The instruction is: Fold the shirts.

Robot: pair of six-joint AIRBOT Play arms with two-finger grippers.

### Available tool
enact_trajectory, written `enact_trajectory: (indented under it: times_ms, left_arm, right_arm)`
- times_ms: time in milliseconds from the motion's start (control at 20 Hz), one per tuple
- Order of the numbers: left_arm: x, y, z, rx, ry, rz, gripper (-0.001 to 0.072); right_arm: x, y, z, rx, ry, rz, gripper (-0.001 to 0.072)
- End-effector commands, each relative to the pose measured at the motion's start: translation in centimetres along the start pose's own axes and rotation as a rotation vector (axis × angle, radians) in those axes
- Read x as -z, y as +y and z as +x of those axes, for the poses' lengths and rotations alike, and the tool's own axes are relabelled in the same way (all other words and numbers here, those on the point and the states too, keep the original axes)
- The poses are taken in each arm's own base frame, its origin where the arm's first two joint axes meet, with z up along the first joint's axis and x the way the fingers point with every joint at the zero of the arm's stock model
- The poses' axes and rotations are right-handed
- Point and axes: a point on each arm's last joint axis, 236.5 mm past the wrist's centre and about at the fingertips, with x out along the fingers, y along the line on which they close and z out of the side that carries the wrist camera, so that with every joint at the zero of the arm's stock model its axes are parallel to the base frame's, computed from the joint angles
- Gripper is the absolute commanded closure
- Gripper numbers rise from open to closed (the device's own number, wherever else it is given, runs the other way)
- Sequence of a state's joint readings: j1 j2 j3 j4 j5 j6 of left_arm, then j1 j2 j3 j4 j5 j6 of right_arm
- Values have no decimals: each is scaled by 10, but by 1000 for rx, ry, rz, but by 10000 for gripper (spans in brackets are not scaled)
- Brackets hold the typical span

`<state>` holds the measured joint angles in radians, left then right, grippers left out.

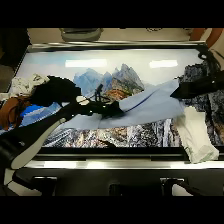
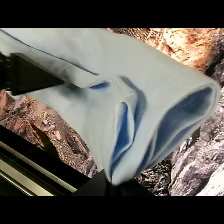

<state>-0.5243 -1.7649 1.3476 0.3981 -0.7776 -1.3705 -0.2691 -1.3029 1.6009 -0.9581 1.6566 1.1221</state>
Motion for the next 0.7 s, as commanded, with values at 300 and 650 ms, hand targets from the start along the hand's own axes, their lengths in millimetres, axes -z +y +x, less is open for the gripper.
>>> enact_trajectory:
  times_ms: [300, 650]
  left_arm:
    - [30, -31, 73, 137, 54, -75, 678]
    - [-90, -27, -141, -39, -198, 264, 678]
  right_arm:
    - [-3, 46, -55, 63, -155, -10, 660]
    - [-70, 111, 23, -210, -229, -76, 660]
